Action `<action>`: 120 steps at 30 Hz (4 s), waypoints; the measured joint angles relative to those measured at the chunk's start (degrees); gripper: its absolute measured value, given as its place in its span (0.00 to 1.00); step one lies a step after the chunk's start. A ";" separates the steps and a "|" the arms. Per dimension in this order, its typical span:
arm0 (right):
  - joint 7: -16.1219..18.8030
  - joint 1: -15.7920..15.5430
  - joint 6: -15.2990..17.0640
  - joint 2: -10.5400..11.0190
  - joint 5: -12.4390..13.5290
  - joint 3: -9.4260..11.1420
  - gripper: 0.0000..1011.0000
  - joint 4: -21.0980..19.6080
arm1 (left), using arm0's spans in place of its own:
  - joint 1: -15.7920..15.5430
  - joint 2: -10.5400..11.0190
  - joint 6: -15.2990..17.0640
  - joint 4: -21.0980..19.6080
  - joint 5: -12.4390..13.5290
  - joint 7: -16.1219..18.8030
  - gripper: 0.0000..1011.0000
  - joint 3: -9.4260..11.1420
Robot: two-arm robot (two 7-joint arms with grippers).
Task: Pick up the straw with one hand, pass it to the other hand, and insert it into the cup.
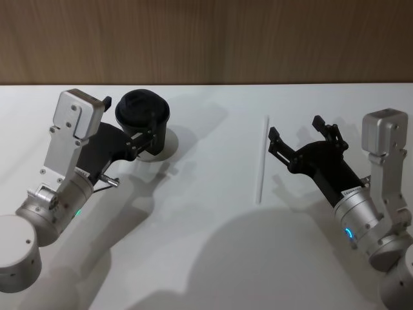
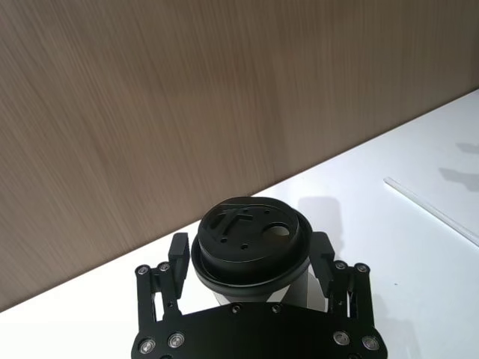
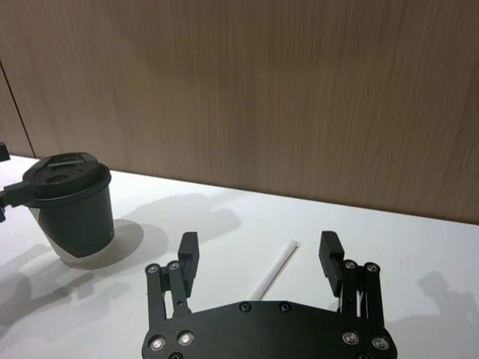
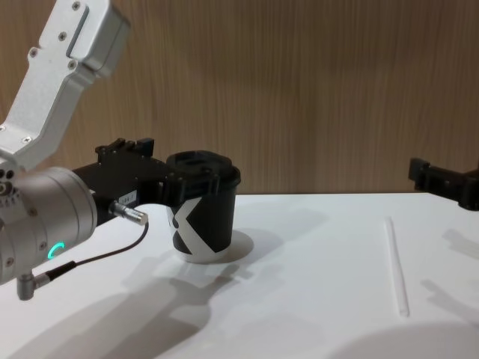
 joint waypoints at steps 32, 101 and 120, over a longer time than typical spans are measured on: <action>0.23 -1.12 3.72 1.09 -0.19 0.39 0.99 -2.42 | 0.00 0.00 0.00 0.00 0.00 0.00 0.99 0.00; 3.05 4.59 15.33 -0.56 -6.86 -4.18 0.99 5.66 | 0.00 -0.01 0.00 0.00 0.00 0.00 0.99 0.00; 3.88 5.07 16.59 -1.40 -7.35 -3.57 0.99 6.46 | 0.00 0.00 0.00 0.00 0.00 0.00 0.99 0.00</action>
